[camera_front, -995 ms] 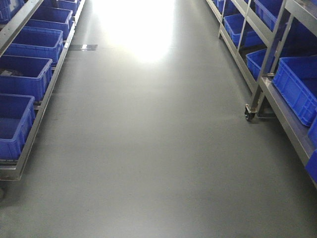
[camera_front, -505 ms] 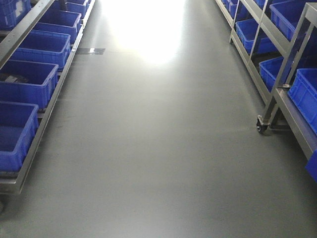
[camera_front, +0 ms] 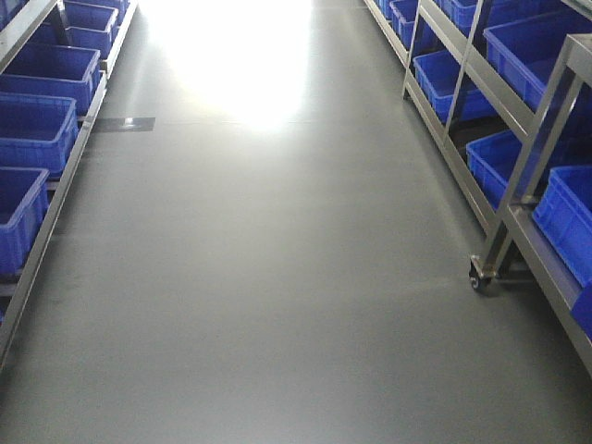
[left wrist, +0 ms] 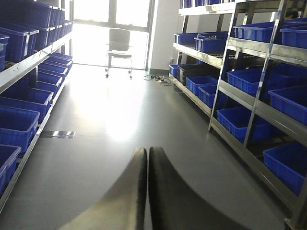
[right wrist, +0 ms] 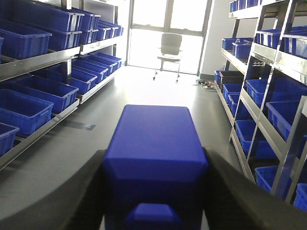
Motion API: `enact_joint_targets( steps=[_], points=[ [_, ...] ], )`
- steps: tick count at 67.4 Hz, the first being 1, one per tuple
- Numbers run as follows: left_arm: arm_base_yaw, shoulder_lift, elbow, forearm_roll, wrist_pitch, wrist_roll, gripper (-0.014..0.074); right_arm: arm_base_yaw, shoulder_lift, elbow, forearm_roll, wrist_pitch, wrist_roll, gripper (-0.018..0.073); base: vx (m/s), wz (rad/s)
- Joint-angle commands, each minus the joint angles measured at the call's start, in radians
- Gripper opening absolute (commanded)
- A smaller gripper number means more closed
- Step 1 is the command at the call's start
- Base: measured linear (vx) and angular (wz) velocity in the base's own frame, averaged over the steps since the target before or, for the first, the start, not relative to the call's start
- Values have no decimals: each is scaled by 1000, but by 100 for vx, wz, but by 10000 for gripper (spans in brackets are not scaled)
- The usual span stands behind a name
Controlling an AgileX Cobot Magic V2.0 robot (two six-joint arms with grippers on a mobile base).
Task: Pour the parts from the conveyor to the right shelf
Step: 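Turn into the aisle between bin shelves and drive forward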
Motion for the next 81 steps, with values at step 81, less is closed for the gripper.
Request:
enact_joint_targets(
  steps=[81],
  points=[
    [-3,-7,21,-9,-75,-4,-6,-5,1,-28,0,-77,-5,-1,64,4]
  ],
)
